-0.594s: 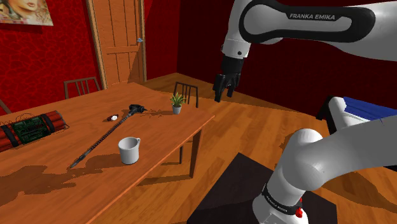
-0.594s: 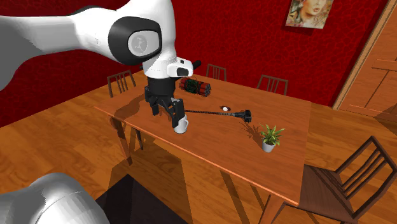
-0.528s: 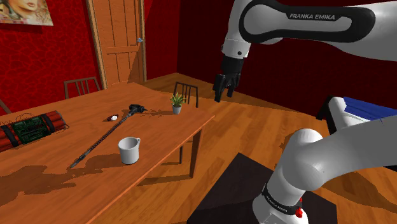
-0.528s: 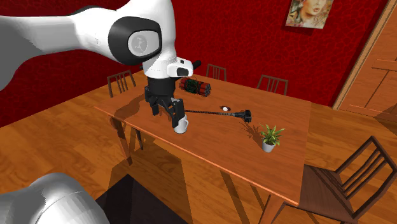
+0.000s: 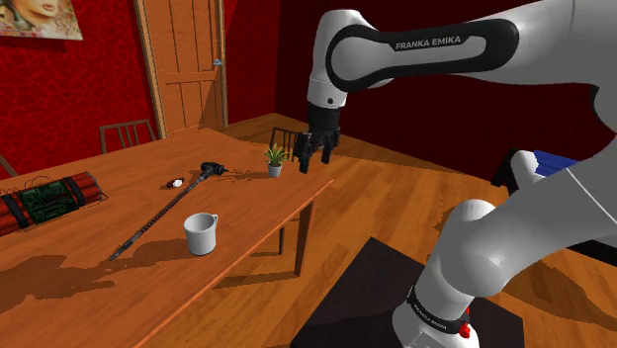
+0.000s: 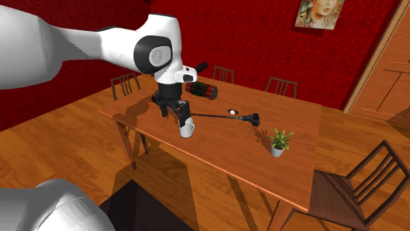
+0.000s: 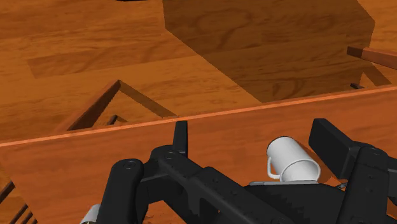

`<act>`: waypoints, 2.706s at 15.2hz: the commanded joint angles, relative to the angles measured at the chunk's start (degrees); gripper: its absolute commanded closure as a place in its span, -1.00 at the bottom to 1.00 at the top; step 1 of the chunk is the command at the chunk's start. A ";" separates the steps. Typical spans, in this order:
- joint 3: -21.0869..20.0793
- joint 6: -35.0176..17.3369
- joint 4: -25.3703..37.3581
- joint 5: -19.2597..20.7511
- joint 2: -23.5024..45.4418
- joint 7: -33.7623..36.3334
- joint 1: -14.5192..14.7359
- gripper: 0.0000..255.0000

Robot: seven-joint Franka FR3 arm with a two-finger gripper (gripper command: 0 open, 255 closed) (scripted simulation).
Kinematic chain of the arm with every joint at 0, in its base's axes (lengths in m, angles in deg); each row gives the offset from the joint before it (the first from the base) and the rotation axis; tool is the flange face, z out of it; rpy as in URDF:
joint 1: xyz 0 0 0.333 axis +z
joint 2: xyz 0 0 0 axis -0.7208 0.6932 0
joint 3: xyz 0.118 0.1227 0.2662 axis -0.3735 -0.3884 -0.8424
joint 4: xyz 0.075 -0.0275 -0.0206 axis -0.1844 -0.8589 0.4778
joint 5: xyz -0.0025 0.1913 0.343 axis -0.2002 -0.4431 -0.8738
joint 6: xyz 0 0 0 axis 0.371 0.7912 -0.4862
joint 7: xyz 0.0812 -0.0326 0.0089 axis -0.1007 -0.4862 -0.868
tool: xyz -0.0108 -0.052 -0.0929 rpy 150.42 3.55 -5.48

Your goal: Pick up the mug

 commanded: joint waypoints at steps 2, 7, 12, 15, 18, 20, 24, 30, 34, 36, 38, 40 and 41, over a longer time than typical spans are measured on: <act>-2.27 -4.36 1.28 -0.28 5.61 2.38 0.71 -1.00; -5.71 -10.17 5.26 0.44 15.54 6.54 1.59 -1.00; -8.57 -14.54 11.08 2.79 26.13 11.18 2.46 -1.00; -9.79 -16.34 15.45 4.91 32.71 14.14 3.25 -1.00; -10.53 -17.45 20.52 7.35 39.43 17.05 4.38 -1.00; -10.73 -17.81 24.29 9.02 43.96 18.88 5.35 -1.00; -10.61 -17.59 32.89 12.17 53.17 22.04 7.73 -1.00; -9.58 -15.16 47.84 15.54 66.68 24.93 11.74 -1.00; -9.29 -17.37 47.13 15.96 68.22 25.27 11.89 -1.00; -9.14 -18.45 46.86 16.18 69.04 25.45 11.97 -1.00; -9.02 -19.29 46.66 16.35 69.70 25.59 12.04 -1.00; -9.03 -19.25 46.63 16.34 69.61 25.57 12.02 1.00; -9.04 -19.28 46.54 16.34 69.56 25.60 12.02 1.00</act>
